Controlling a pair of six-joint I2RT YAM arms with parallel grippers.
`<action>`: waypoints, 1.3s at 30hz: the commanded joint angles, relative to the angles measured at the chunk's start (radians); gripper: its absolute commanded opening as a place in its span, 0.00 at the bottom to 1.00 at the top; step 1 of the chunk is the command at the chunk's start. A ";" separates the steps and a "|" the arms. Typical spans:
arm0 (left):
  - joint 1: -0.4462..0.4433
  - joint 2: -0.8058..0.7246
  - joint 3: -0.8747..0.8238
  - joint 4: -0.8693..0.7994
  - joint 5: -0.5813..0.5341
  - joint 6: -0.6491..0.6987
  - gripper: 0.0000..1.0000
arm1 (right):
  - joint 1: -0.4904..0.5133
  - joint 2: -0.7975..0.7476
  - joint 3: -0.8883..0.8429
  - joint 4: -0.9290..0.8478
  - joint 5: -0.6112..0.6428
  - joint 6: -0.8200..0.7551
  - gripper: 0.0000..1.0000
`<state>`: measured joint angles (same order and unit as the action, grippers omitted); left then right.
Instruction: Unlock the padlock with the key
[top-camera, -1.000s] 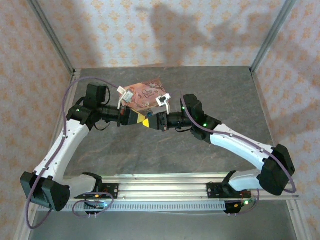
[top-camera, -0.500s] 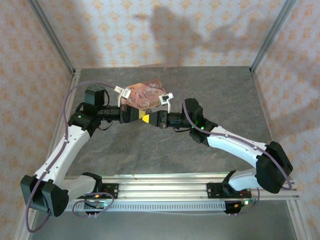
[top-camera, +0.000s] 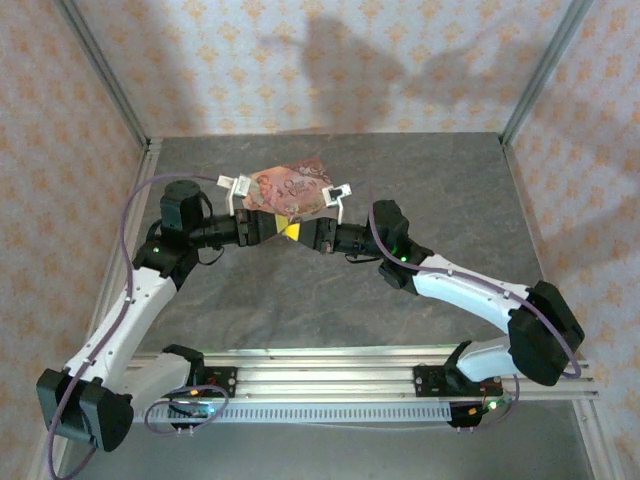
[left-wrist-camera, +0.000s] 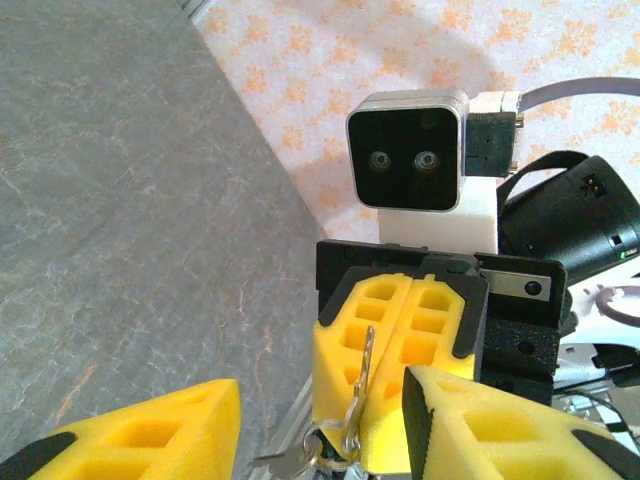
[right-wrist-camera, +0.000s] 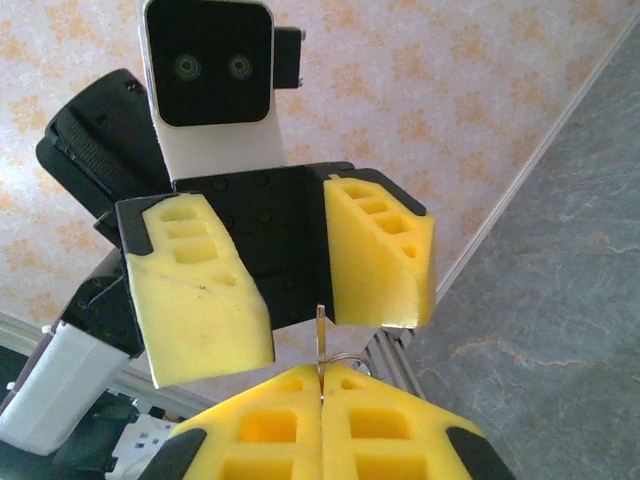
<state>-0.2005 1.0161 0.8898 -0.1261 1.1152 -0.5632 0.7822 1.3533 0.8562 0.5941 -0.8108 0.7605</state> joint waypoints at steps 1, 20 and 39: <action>0.013 -0.038 -0.049 0.144 -0.007 -0.107 0.46 | -0.013 -0.015 -0.018 0.072 0.023 0.007 0.00; 0.009 -0.083 -0.134 0.265 0.009 -0.196 0.34 | -0.013 0.024 0.008 0.119 -0.038 0.033 0.00; -0.006 -0.077 -0.156 0.269 0.001 -0.195 0.29 | 0.003 0.048 0.039 0.115 -0.056 0.030 0.00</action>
<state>-0.1967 0.9386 0.7410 0.1024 1.1130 -0.7593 0.7765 1.3907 0.8558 0.6525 -0.8383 0.7898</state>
